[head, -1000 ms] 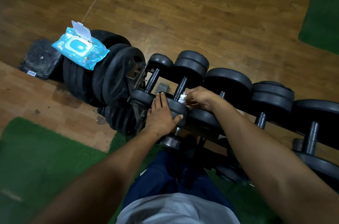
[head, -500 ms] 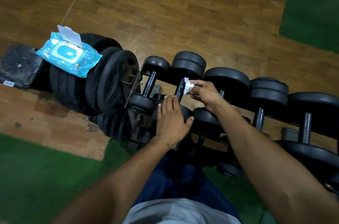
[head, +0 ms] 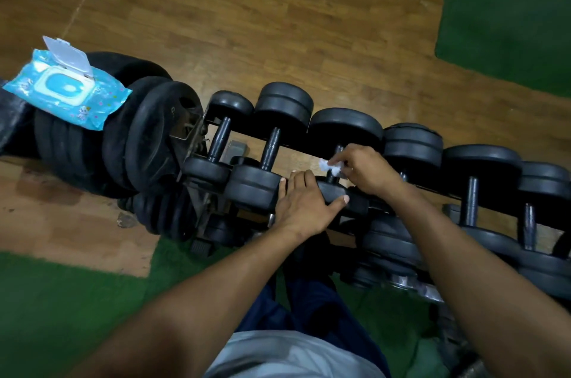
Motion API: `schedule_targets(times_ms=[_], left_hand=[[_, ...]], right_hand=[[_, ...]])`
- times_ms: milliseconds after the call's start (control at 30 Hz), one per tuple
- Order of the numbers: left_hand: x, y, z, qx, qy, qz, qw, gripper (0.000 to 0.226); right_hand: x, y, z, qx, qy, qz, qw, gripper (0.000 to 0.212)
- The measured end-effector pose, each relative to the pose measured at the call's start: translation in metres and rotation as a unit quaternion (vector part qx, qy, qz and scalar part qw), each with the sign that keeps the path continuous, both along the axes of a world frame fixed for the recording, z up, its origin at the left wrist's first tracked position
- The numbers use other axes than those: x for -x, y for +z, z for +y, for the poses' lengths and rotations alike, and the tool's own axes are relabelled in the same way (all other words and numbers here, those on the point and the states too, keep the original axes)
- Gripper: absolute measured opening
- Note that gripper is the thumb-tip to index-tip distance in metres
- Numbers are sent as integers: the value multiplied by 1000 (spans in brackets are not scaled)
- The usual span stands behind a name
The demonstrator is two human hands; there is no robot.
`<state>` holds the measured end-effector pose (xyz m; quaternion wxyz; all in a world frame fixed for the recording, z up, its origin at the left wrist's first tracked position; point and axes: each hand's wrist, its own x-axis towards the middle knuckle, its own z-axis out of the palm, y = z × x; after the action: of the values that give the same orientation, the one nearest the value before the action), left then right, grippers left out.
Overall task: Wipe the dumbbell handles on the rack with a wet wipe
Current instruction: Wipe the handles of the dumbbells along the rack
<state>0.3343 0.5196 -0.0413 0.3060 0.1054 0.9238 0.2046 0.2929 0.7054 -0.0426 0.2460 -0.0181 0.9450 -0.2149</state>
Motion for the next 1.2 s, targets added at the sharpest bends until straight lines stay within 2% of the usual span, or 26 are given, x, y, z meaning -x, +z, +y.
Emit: schedule_targets(times_ms=[100,267,333,500,633,700,900,1067,1133,1200], left_hand=[[0,-1,4,10,17,-3,1000,109],[-5,0,8,21,31,7,999,111],[-5,0,9,23,31,5,999,112],[-8,2,13,23,55,2,998,114],[-9,1,13,22,67,5,998,112],[-9,0,13,22,67,3,997,114],[-9,2,14,27,67,-4,997,117],[-9,1,15,29,66,1,997,115],[-9,2,15,31,65,1,997,114],[-8,3,14,33,61,-1,998,114]], right_hand=[[3,1,0,9,110,-68,992,32],[8,-4,5,25,173,-107,979,35],[11,-8,6,15,154,-87,984,32],[11,-14,5,-58,91,34,994,17],[8,-17,4,6,183,-49,982,27],[9,-14,5,23,195,-74,978,32],[8,-21,11,-43,70,62,995,23],[4,-20,13,-3,185,-18,983,30],[5,-21,13,-2,187,-29,982,31],[7,-24,11,-30,147,16,989,28]])
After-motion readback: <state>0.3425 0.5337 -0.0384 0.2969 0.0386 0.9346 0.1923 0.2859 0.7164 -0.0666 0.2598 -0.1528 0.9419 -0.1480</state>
